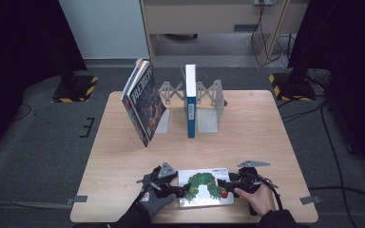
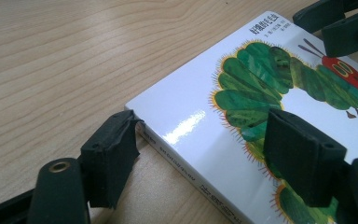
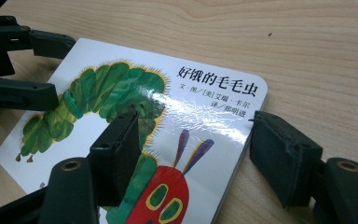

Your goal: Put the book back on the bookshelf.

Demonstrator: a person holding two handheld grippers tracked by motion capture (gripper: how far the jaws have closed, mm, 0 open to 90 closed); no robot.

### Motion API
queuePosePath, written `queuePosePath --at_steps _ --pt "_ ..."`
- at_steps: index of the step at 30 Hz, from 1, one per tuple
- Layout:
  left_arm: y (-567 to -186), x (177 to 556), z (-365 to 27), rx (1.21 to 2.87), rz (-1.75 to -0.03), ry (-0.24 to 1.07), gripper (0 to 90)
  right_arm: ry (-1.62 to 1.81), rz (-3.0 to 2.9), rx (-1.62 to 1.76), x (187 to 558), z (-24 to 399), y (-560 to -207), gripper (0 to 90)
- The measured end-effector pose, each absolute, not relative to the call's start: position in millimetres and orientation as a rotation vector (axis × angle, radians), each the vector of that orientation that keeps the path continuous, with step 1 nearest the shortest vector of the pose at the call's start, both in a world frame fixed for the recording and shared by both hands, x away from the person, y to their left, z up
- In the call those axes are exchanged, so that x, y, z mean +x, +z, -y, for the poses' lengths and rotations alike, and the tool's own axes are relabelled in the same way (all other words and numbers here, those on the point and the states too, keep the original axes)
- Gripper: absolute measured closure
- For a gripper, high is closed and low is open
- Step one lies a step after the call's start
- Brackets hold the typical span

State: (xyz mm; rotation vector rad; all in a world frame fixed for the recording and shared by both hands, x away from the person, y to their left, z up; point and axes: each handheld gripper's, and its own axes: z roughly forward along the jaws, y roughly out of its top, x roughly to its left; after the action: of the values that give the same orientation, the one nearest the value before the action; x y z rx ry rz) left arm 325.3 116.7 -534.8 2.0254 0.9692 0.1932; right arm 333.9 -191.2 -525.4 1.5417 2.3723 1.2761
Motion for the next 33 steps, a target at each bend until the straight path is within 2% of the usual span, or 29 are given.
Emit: queuePosePath --at_steps 15,21,33 --pt "-535 327 -115 2.020 -0.973 0.166 15.6 1.351 -2.334 1.582 334 196 -519 38.7" --pt "-536 326 -111 2.029 -0.984 0.165 6.3 1.408 -2.314 1.572 334 197 -515 39.3" --pt "-536 329 -114 1.994 -1.000 0.127 2.5 1.550 -2.221 1.556 338 196 -504 39.4"
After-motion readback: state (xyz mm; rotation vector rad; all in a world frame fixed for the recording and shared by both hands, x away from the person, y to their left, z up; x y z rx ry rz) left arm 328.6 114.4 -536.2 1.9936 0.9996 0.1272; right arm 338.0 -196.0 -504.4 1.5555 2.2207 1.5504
